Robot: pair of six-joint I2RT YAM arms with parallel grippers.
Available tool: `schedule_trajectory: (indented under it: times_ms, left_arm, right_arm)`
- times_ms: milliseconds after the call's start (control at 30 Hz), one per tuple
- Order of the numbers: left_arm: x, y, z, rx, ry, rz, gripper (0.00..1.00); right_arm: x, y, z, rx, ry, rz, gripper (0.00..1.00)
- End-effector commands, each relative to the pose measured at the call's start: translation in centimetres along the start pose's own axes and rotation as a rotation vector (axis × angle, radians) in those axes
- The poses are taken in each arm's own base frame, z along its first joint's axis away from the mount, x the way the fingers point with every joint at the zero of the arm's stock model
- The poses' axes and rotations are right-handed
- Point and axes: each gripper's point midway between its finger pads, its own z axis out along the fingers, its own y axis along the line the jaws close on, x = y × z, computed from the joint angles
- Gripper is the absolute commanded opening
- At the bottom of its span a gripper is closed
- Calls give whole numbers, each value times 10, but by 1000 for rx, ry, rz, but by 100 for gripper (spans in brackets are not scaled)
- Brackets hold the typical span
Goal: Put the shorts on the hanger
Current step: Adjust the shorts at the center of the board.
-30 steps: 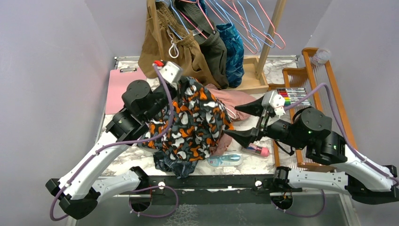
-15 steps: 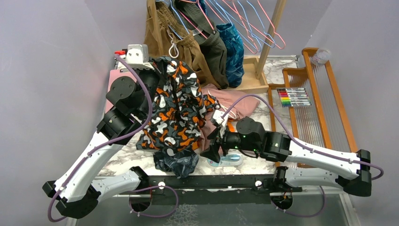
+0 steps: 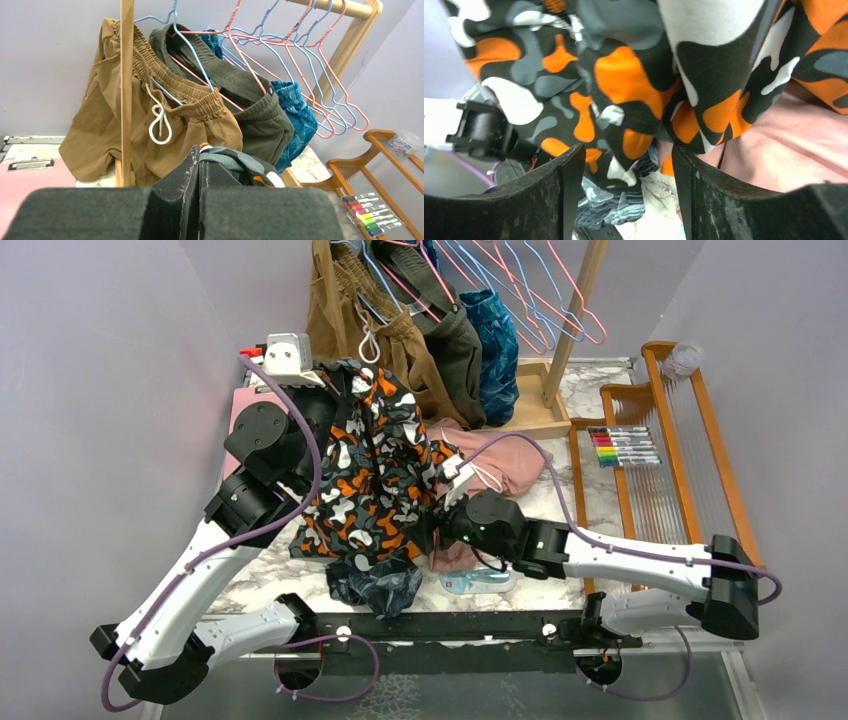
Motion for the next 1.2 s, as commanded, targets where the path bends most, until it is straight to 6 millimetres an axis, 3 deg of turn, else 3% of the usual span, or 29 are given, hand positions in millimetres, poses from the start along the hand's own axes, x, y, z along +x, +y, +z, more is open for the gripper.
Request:
schedule_trajectory:
  times_ms: [0,133,233,333,500,600,667,767,833,933,1067,1167]
  left_arm:
    - [-35,-6,-11,45,-73,-40,0]
    - [-44,-17,-19,127,-92,-54,0]
    - [-55,-28,-30,214,-121,-70,0]
    - [-78,-45,-51,350,-193,-107,0]
    - [-133,-66,-100,572,-358,-203,0]
    - [-154,-64,-117,606,-415,-258,0]
    - [-149,-59,-115,577,-401,-276,0]
    - [-108,-43,-95,452,-285,-267,0]
    - [-66,-25,-77,316,-166,-258,0]
    - [15,1,-58,130,45,-206,0]
    - [119,26,-59,-6,281,-143,0]
    - [162,38,-69,-43,357,-152,0]
  right_arm:
    - [-27,-10,14,113,-84,38,60]
    - [-42,-13,14,147,-91,-19,31]
    - [-78,-6,-4,126,-166,-90,2]
    - [-133,19,-40,14,-264,-216,1]
    - [-219,73,-134,-235,-372,-383,1]
    - [-249,102,-189,-394,-418,-438,1]
    - [-255,108,-210,-442,-447,-452,1]
    - [-243,85,-198,-329,-426,-423,1]
    - [-223,60,-175,-209,-375,-388,1]
    - [-186,27,-141,-53,-279,-333,1]
    - [-134,-13,-107,113,-170,-313,1]
    - [-106,-35,-89,166,-100,-283,1]
